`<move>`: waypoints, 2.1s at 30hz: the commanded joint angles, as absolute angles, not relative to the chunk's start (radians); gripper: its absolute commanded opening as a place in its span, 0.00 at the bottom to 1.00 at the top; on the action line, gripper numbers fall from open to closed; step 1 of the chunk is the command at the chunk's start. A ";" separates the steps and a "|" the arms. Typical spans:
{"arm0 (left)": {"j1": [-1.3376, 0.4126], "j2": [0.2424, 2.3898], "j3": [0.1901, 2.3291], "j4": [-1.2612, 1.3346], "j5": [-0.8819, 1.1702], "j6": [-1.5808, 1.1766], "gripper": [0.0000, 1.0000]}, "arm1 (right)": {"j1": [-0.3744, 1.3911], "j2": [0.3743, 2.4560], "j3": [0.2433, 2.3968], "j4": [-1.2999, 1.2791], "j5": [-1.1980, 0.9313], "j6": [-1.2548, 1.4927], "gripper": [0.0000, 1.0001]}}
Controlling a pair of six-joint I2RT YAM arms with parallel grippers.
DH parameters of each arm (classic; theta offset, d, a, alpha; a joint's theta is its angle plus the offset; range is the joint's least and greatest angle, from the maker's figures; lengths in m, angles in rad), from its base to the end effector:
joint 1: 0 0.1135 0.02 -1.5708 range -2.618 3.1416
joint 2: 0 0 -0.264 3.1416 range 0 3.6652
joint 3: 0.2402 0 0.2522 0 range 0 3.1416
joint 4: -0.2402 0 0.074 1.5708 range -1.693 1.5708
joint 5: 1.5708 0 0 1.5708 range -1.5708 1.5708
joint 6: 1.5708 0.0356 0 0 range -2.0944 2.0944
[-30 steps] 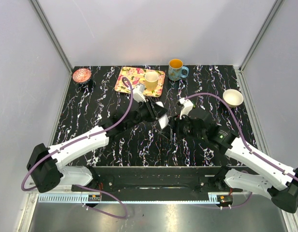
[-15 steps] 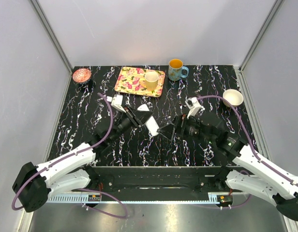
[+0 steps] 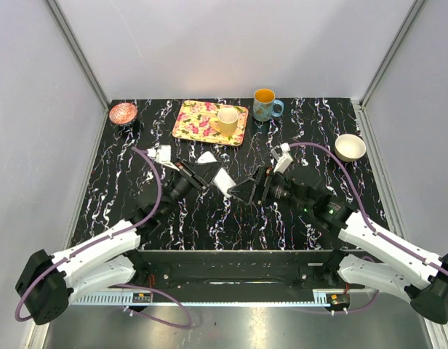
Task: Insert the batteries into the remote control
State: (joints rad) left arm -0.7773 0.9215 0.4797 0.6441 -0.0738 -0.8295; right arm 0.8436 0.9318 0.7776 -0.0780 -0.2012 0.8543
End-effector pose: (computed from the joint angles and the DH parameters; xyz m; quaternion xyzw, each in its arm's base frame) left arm 0.1549 -0.1487 0.2953 -0.0451 0.6307 -0.5411 0.5544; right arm 0.1408 0.1689 0.3220 -0.0581 0.7806 0.5154 0.3488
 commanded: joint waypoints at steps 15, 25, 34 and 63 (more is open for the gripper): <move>-0.776 0.830 0.449 0.586 -0.287 -0.859 0.00 | 0.850 0.922 0.729 -0.011 -0.029 0.956 0.62; -0.778 0.854 0.452 0.630 -0.276 -0.844 0.00 | 0.851 1.038 0.747 0.189 -0.170 1.035 0.67; -0.790 0.862 0.451 0.634 -0.282 -0.822 0.00 | 0.850 1.078 0.758 0.250 -0.178 1.046 0.66; -0.813 0.819 0.431 0.629 -0.417 -0.778 0.00 | 0.850 1.138 0.689 0.362 -0.189 1.190 0.54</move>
State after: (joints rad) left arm -0.8066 0.8539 0.4271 0.5674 -0.3611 -0.7933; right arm 0.8440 1.1442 0.6922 0.2905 -0.1654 1.1545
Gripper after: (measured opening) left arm 0.311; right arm 0.533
